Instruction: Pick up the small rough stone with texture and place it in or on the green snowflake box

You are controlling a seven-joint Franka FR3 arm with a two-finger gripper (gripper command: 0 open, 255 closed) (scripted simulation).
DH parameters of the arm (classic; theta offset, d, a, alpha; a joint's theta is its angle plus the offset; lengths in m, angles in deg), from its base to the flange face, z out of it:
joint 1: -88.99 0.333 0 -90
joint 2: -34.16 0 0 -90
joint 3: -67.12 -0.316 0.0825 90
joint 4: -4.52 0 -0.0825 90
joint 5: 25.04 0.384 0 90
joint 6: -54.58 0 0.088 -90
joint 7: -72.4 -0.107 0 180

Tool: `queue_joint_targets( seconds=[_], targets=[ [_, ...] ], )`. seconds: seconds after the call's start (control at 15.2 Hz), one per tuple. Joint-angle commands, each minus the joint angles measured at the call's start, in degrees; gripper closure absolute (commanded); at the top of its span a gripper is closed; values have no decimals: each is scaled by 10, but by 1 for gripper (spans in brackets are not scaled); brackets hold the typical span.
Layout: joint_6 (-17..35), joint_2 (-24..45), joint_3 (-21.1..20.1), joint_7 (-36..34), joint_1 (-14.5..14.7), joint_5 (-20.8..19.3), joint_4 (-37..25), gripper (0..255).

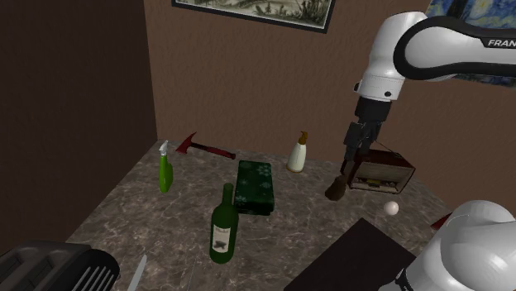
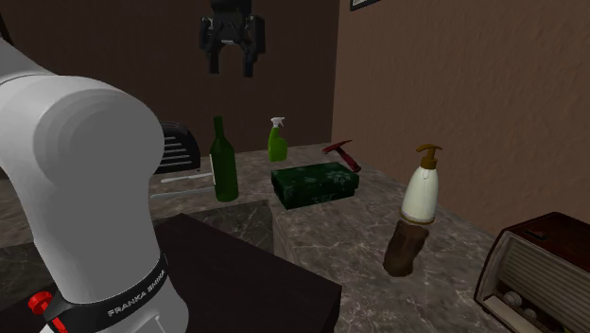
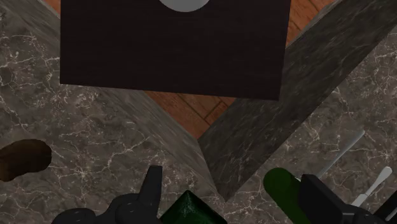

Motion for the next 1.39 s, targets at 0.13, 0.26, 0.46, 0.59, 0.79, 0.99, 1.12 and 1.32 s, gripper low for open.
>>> queue_joint_targets(
  seconds=[0.13, 0.26, 0.46, 0.59, 0.79, 0.99, 1.12, 1.32],
  targets=[
    [23, 12, 19, 27, -8, -17, 15, 0],
    [48, 28, 38, 54, -16, -33, 28, 0],
    [87, 58, 66, 93, -29, -57, 41, 0],
    [114, 83, 85, 119, -37, -71, 46, 0],
    [155, 126, 112, 157, -49, -91, 47, 0],
    [196, 175, 139, 194, -59, -106, 41, 0],
    [223, 212, 157, 219, -65, -114, 33, 0],
    [262, 270, 182, 258, -72, -119, 15, 0]
  ],
)
